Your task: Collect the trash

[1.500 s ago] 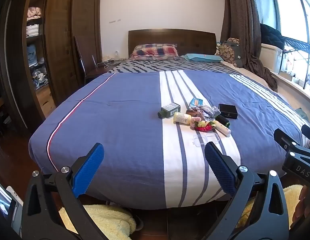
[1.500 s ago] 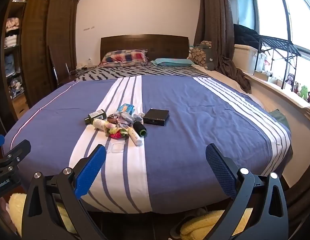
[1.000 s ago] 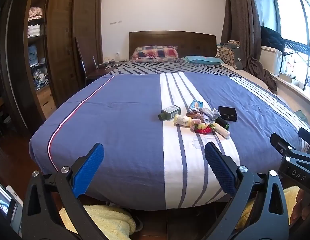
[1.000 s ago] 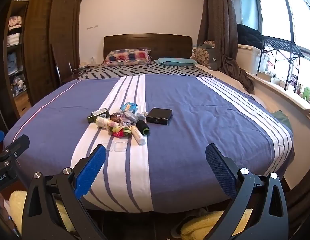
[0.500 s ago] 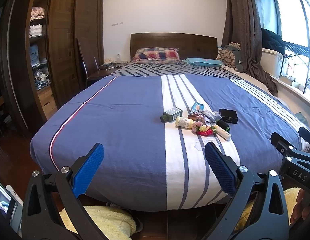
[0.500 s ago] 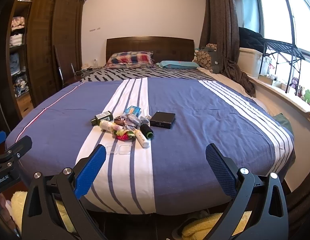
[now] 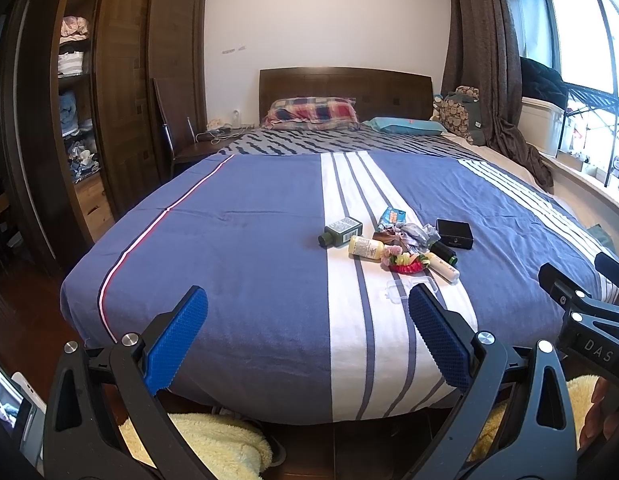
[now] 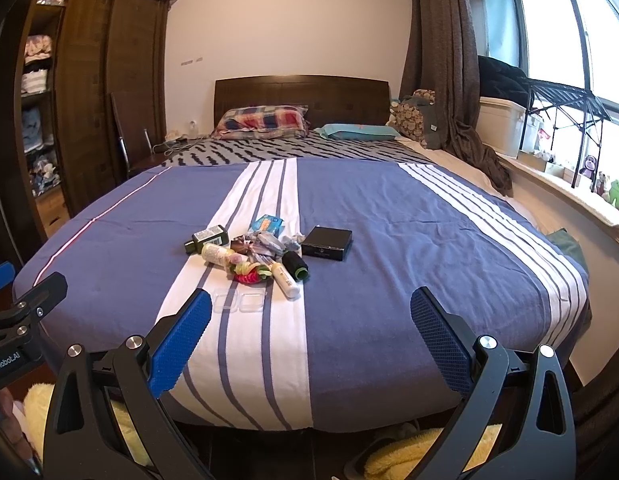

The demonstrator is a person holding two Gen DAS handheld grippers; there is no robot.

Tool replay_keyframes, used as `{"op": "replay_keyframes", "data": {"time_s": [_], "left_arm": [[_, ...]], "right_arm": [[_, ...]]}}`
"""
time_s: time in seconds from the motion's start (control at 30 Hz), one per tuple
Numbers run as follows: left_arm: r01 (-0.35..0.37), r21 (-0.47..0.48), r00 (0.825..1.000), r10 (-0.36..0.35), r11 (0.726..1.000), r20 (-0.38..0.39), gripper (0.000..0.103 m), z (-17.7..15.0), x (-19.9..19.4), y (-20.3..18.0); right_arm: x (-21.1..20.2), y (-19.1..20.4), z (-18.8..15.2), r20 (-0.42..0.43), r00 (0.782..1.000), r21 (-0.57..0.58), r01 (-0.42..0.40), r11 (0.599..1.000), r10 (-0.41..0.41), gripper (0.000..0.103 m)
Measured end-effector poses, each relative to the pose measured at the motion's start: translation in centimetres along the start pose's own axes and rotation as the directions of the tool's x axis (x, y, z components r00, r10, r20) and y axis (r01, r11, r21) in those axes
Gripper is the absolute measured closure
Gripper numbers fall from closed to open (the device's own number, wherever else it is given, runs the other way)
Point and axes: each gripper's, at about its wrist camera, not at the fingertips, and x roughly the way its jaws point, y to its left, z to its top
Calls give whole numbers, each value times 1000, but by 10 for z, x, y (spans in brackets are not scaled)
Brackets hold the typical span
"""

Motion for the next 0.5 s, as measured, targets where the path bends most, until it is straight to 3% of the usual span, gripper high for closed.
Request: {"op": "replay_keyframes", "data": {"time_s": [0.5], "left_arm": [[-4, 1, 1000, 4, 1000, 2, 8, 4, -1, -3]], "right_arm": [[0, 1, 1, 4, 1000, 2, -3, 1000, 3, 3]]}}
